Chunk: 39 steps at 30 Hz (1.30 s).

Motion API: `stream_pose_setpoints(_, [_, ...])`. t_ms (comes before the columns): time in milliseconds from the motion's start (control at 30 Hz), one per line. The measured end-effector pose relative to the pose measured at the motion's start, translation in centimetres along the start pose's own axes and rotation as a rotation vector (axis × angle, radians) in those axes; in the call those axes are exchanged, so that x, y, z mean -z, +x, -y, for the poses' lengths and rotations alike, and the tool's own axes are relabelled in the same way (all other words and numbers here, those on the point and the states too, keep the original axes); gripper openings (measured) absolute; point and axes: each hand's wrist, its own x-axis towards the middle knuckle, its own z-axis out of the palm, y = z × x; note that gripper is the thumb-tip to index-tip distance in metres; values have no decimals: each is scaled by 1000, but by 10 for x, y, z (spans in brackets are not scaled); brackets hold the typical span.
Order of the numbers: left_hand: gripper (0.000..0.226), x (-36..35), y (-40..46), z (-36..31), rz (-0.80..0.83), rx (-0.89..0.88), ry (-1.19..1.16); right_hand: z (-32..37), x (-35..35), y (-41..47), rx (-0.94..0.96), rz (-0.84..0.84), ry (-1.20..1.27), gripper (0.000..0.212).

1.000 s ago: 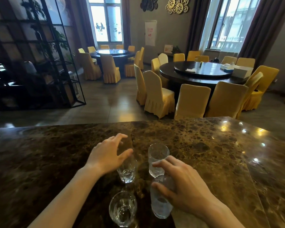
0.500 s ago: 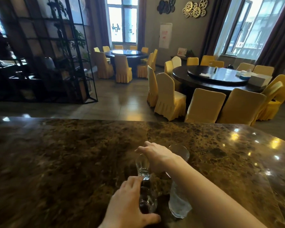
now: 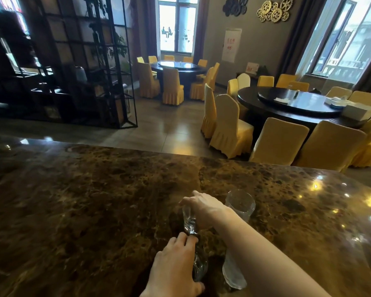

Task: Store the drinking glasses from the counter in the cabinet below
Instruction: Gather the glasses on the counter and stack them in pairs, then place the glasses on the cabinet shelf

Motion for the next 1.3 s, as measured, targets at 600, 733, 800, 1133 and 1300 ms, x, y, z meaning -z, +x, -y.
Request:
stream_pose_setpoints(600, [87,40,-42,15,-277,17,17,25,55,-45,53,-224,30,84])
stream_pose_setpoints(733, [89,68,-71,34,-330,-23,60,51,80,-88,33,-276,28,86])
stream_pose_setpoints(800, [89,79,-83,43,-335,-37,50,65,87,-109,21,-282,19,88])
stream_pose_setpoints(1133, [88,90,-193,93,-306,-133,25,167,50,-224,-135,-250,59,90])
stream_pose_setpoints(1300, [89,77,-235,111,-257,-136,13,200,1,-272,-165,-220,74,87])
